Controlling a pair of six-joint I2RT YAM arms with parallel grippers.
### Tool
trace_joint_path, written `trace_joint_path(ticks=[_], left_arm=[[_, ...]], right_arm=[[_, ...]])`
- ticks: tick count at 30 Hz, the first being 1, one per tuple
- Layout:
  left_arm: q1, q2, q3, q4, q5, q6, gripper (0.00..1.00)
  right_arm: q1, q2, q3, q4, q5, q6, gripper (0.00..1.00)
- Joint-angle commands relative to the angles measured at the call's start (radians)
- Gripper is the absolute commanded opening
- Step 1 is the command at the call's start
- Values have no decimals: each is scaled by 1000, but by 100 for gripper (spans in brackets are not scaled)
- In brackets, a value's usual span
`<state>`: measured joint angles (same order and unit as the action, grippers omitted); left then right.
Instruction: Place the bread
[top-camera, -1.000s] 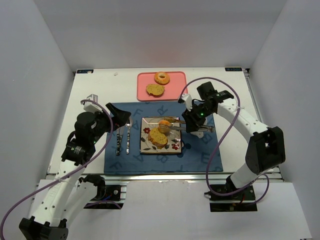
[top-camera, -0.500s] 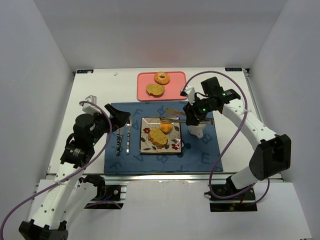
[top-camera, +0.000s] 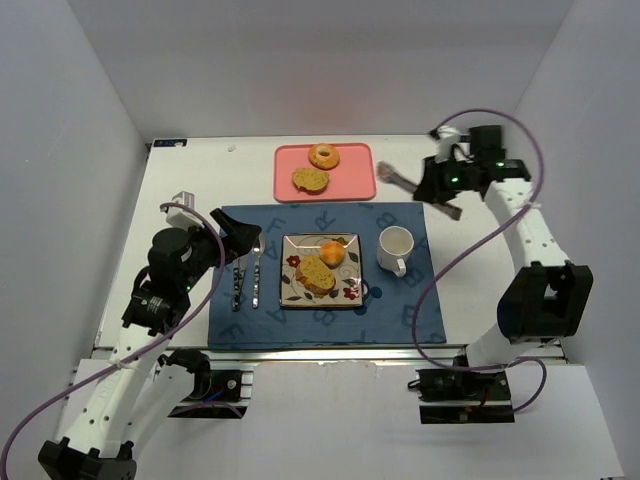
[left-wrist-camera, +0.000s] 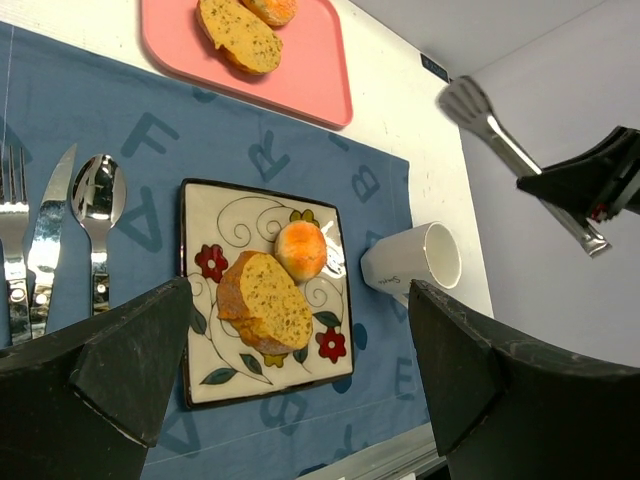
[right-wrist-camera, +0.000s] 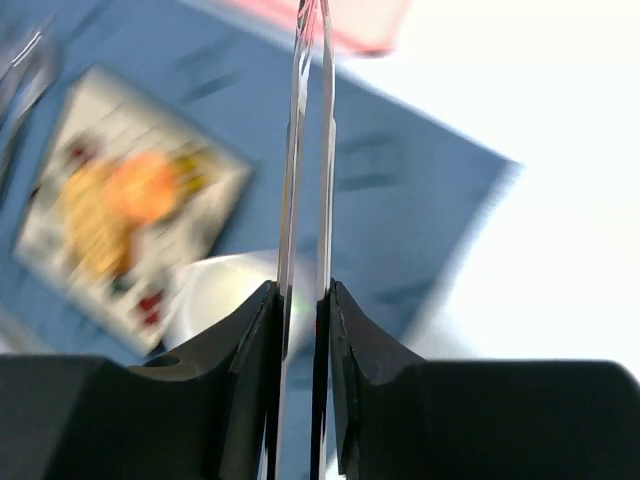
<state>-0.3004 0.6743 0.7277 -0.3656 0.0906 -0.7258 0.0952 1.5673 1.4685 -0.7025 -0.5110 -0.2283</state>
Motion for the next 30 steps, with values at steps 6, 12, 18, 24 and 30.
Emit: trace_joint_path(ticks=[6, 12, 18, 24, 30], left_arm=[[0, 19, -2, 40, 21, 12, 98], [0, 31, -10, 54, 26, 12, 98], [1, 41, -13, 56, 29, 12, 98], [1, 45, -20, 67, 28, 12, 98], [0, 61, -4, 67, 23, 23, 98]], right_arm=[[-282, 100, -94, 236, 271, 93, 33], [-319, 160, -197, 359, 355, 46, 37], [-318, 247, -234, 341, 402, -6, 66], [-325, 283, -241, 270, 398, -49, 72], [-333, 189, -232, 233, 384, -92, 89]])
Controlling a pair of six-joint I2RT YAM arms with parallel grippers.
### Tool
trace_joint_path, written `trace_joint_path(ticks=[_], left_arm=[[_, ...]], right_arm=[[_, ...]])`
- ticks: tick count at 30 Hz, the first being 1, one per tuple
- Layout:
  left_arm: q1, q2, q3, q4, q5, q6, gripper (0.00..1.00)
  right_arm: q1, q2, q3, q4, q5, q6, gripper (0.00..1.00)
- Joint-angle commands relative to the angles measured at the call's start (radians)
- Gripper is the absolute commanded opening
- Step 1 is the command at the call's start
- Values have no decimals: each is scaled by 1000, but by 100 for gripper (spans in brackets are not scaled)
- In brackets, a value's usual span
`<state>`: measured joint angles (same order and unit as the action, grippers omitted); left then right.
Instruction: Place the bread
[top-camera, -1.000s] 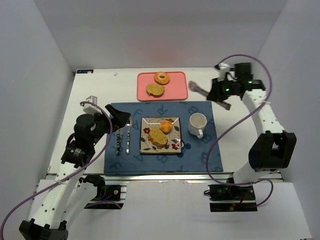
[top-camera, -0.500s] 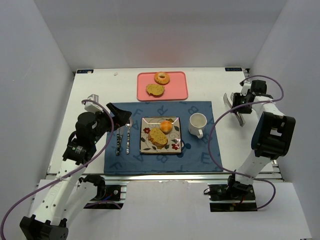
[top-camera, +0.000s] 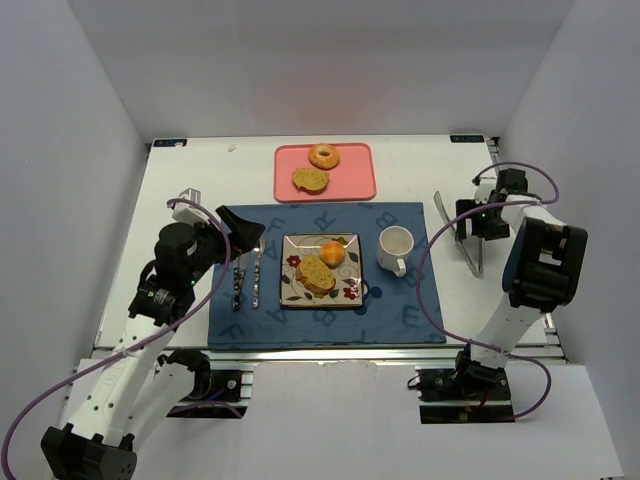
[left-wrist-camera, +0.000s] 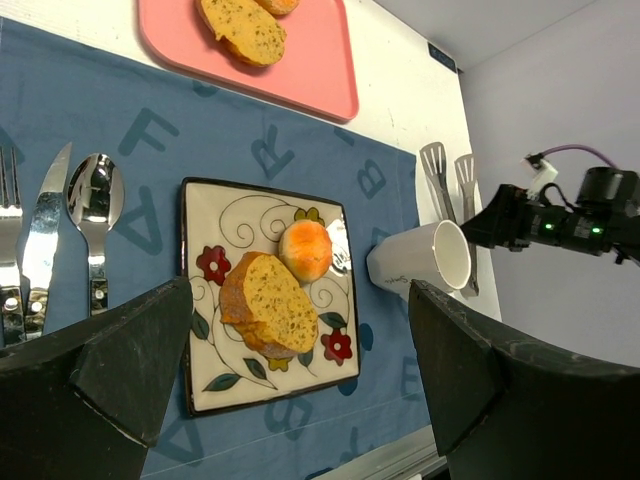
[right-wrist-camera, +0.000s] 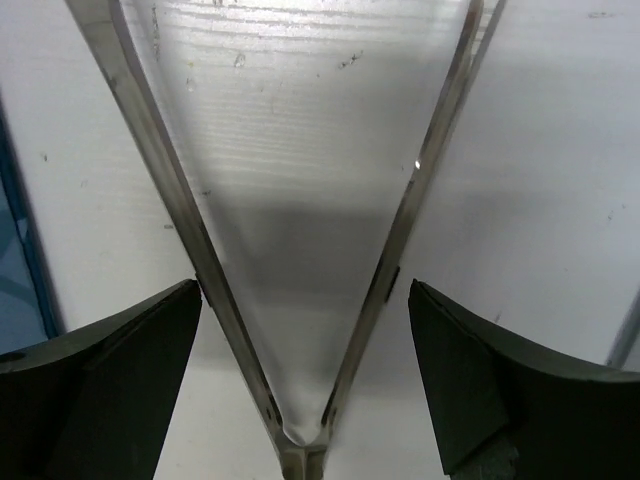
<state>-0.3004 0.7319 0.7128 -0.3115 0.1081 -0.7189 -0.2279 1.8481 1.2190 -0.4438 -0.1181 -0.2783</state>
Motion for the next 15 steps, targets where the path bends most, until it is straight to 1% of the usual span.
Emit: trace_joint_path(ticks=[1, 5, 8, 10, 15], left_arm=[[1, 4, 13, 6, 1, 18, 98], [0, 1, 7, 17, 2, 19, 98], [1, 1, 7, 22, 10, 19, 98], [0, 0, 8, 25, 13, 19, 98], [0, 9, 5, 40, 31, 27, 98]], right_arm=[[-11, -108, 23, -51, -15, -56, 89], [-16, -180, 54, -117, -41, -84, 89], [-16, -234, 108, -180, -25, -47, 89], [-16, -260, 154, -199, -47, -45, 89], [-17, -383, 143, -90, -161, 42, 89]])
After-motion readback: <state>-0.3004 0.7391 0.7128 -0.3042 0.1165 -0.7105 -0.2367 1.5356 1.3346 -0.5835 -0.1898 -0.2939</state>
